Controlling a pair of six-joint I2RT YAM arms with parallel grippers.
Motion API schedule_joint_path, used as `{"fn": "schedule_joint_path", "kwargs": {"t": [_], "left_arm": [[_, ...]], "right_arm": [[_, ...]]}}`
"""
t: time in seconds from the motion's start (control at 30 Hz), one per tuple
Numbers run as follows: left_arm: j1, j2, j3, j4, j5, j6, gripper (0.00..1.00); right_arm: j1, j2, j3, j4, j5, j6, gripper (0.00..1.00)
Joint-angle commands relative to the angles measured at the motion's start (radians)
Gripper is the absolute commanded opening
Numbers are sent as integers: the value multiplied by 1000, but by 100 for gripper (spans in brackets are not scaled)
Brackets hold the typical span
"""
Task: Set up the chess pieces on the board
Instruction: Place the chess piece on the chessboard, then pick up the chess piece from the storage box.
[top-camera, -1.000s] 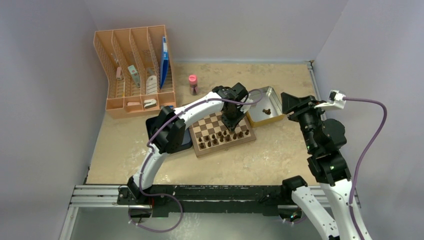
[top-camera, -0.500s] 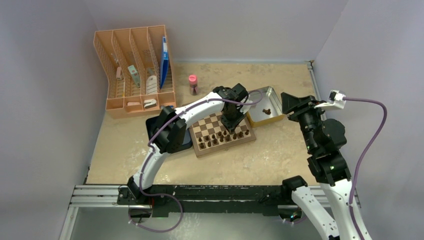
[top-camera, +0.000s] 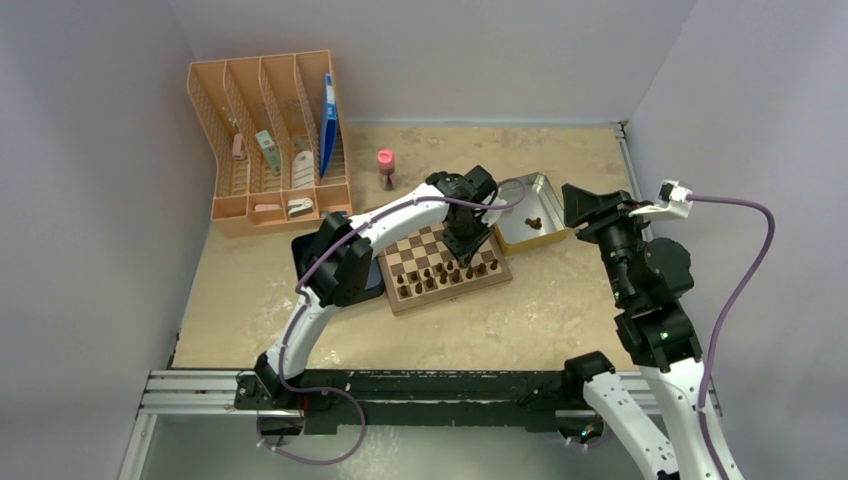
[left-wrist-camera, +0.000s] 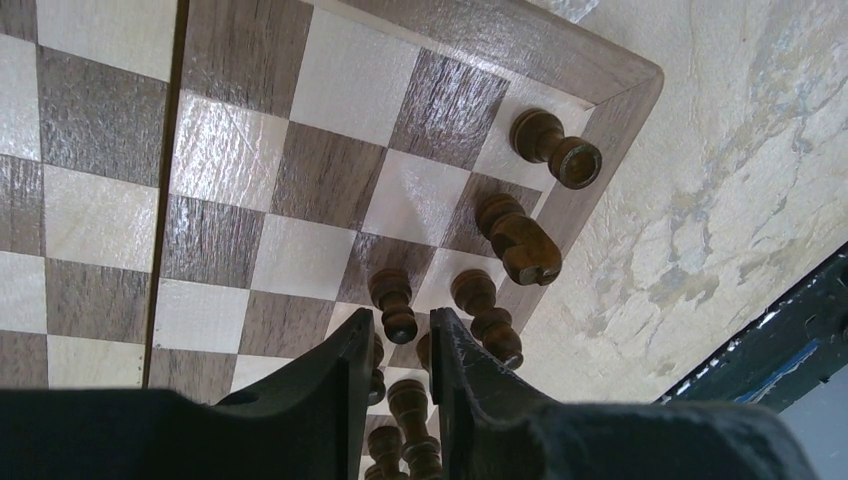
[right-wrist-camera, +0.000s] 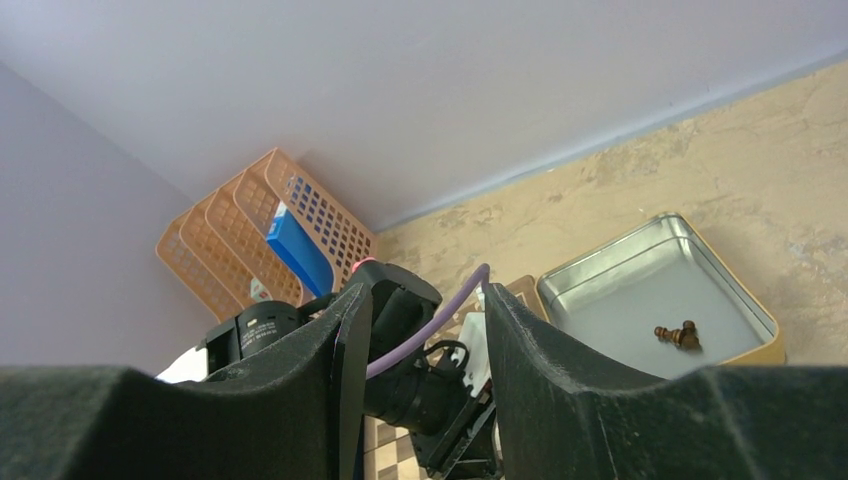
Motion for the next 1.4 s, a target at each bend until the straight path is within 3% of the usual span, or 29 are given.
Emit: {"fn": "schedule_joint_path", "kwargs": {"t": [0.0,0.27,0.4,0.53,0.6,0.77,1.07,1.23,1.37], "left_arm": [[-5,-36,17,67,34,17,27],[25,-206,-51,210,28,-50,37],[62,-341,-140,306,26,-120,59],[97,-514,-323,406,-52,-212,67],[101,-615,-421,439,-187,-242,69],[142,-873,-656,460,-359,-282,71],[207,-1328,-1055,488,-399,-322,76],[207,-1477,-1195,497,-273,-285,77],[207,-1549,-1241,426,-322,-403,77]], "right_arm": [[1,-13,11,53,5,-21,48],[0,4,-27,58,-20,-19,48],[0,40,-56,58,-52,-18,49],[0,99,-92,66,-81,-17,49],[1,139,-110,64,-122,-16,49],[0,295,-98,96,-132,-26,48],[0,597,-102,230,-20,33,44],[0,734,-67,266,-33,50,44],[-1,806,9,207,-24,60,44]]}}
